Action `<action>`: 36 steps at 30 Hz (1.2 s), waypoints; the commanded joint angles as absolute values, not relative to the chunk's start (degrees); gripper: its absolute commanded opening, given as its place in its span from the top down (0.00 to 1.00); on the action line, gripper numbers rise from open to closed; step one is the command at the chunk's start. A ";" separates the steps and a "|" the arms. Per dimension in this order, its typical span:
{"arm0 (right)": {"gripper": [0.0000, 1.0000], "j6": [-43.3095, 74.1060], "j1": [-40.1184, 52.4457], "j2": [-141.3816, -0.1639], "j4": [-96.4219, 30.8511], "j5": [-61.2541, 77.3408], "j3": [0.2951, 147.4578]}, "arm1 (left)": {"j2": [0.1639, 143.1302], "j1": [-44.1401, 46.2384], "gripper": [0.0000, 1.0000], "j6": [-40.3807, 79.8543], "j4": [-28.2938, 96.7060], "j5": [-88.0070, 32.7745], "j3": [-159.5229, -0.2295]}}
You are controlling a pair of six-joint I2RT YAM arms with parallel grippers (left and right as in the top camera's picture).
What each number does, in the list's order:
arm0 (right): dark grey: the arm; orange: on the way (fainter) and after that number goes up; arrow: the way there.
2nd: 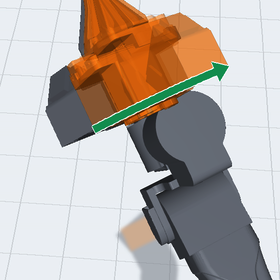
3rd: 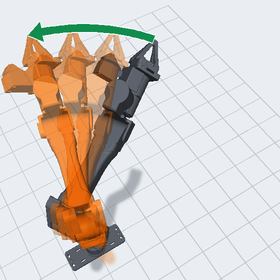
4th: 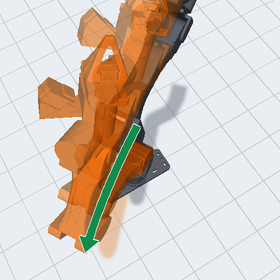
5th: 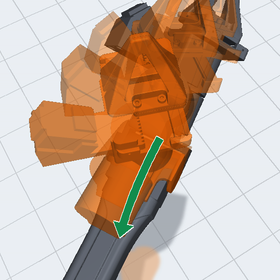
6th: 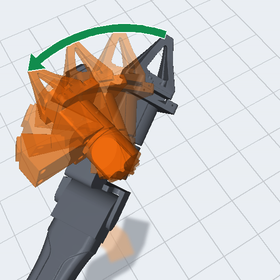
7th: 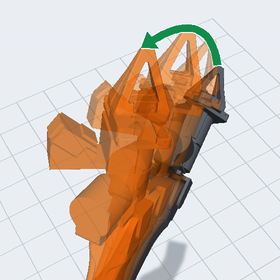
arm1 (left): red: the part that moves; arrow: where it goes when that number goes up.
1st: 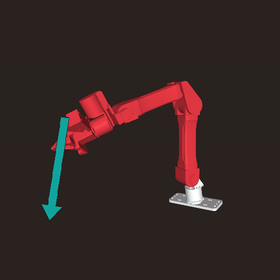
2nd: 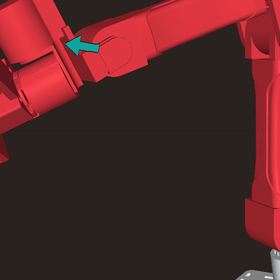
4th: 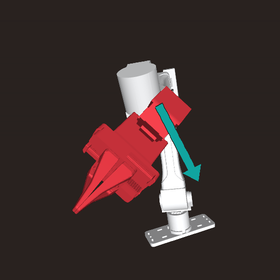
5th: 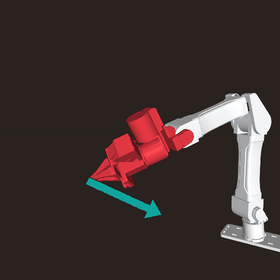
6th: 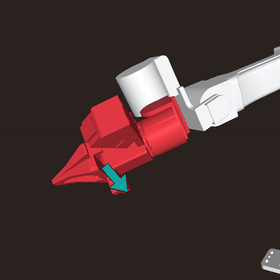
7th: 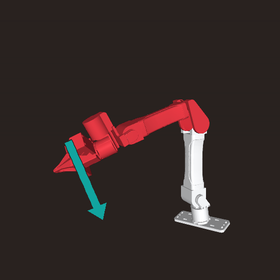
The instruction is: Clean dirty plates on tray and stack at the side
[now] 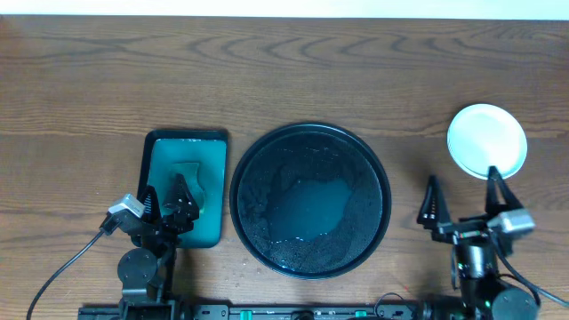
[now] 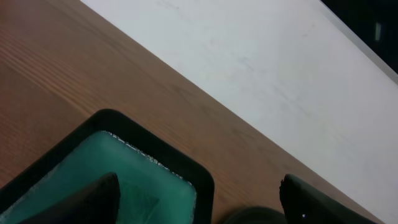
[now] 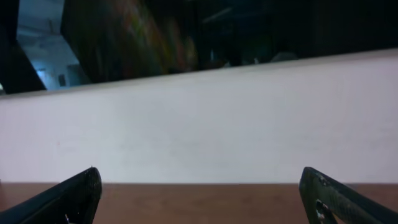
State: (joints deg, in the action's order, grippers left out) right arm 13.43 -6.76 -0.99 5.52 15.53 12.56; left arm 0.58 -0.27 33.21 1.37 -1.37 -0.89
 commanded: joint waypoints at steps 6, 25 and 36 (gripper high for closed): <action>0.01 13.19 -5.52 -0.32 17.56 17.21 3.68 | 0.23 -0.47 0.17 32.91 4.08 -0.67 -0.23; 0.01 9.10 -1.17 -0.32 2.76 14.46 0.27 | 0.23 -0.47 0.17 32.91 4.08 -0.64 -0.23; 0.01 6.48 -1.17 -0.32 -3.14 16.62 0.27 | 0.23 -0.47 0.18 32.91 4.08 -0.67 -0.23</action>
State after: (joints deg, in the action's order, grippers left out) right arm 7.57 -1.63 -0.69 -2.74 15.70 0.38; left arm 0.60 -0.27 33.21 1.41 -1.37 -0.91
